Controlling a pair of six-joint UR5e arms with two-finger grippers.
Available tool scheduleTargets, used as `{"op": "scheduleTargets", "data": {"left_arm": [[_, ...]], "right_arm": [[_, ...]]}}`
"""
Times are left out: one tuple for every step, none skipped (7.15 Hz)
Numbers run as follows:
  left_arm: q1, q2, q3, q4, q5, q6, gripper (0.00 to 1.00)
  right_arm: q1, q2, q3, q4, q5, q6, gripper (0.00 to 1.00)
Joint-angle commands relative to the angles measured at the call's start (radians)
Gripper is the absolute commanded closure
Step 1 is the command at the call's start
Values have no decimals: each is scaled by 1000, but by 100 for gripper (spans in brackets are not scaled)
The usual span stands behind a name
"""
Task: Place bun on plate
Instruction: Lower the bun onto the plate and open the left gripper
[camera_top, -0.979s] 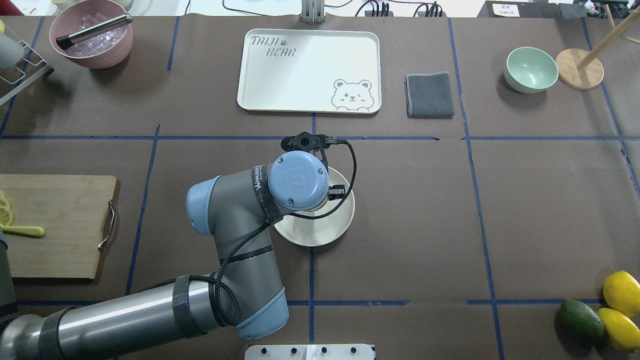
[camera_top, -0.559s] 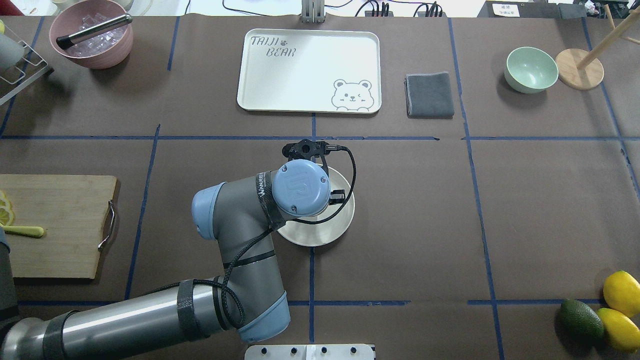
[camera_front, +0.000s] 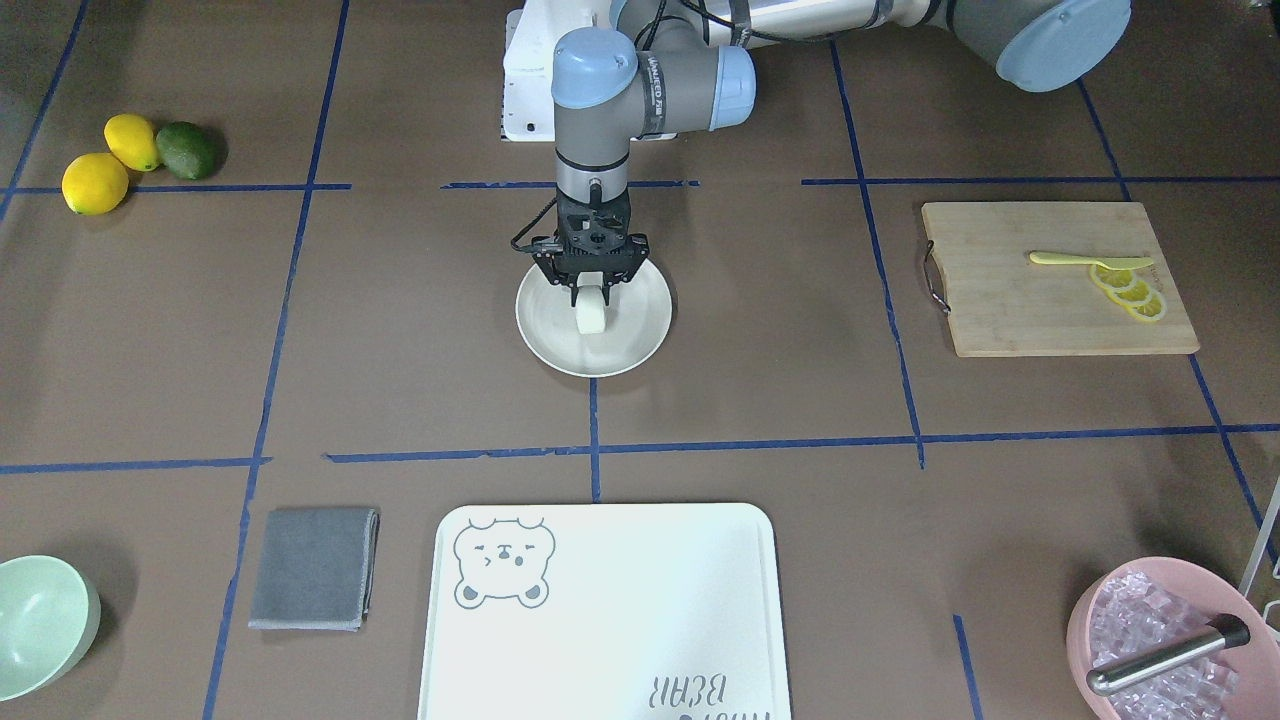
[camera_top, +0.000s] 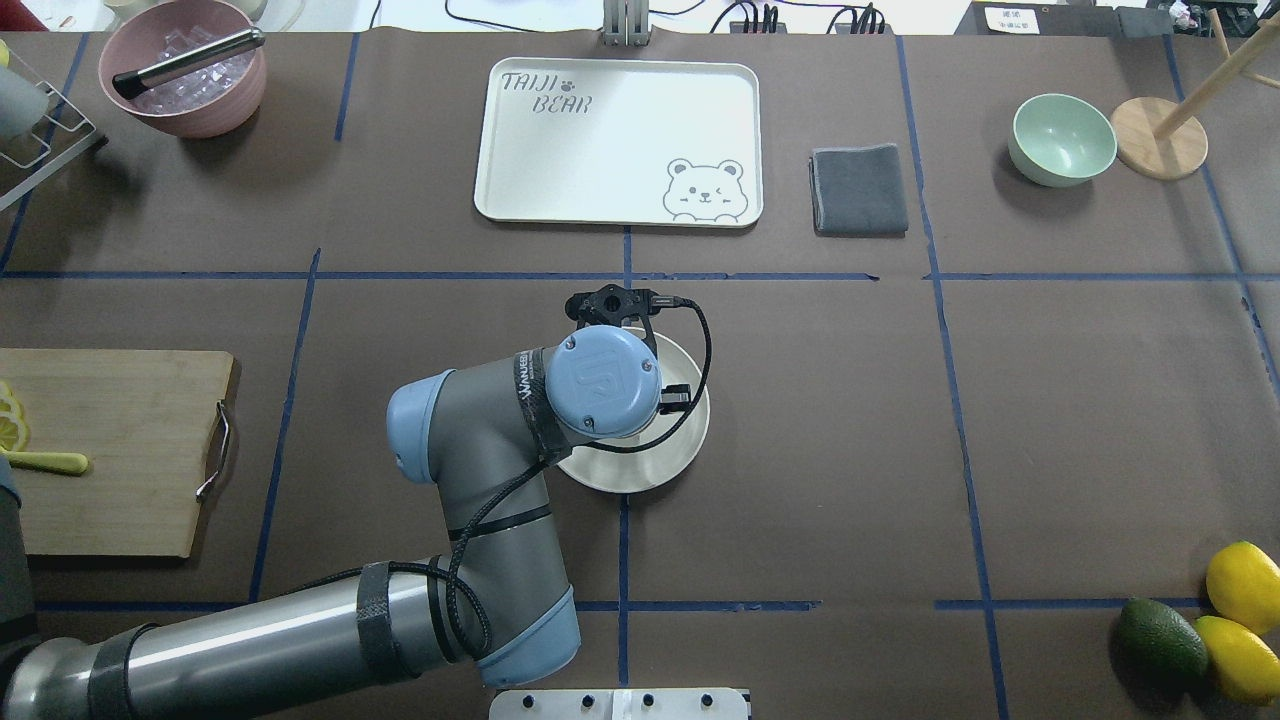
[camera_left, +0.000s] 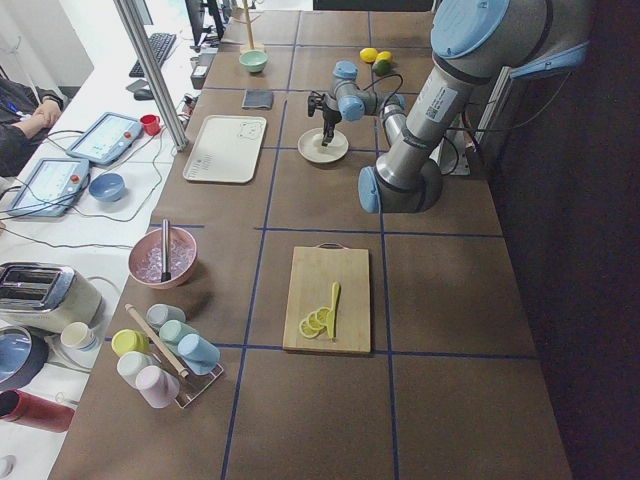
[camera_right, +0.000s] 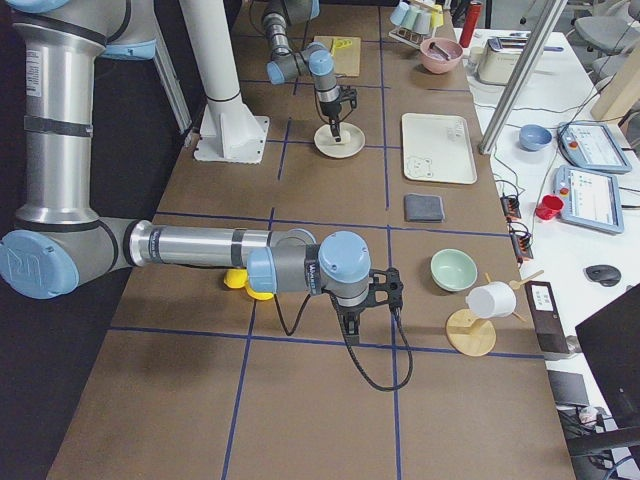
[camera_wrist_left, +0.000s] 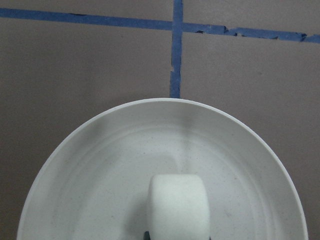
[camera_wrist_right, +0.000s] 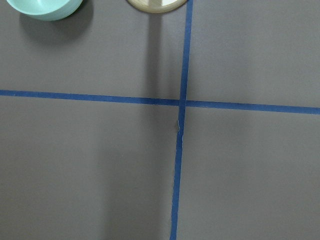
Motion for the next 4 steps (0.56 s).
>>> {"op": "scheduleTargets", "data": {"left_arm": [[0,1,1,-1,-1,6,22],[0,1,1,-1,-1,7,19],[0,1,0,-1,-1,10,6],[-3,-5,-20,-8,-1,10,0]], "right_arm": [[0,-5,2,2,0,0,0],[1,-6,4,2,0,0,0],[0,-6,4,2,0,0,0],[1,-6,4,2,0,0,0]]}}
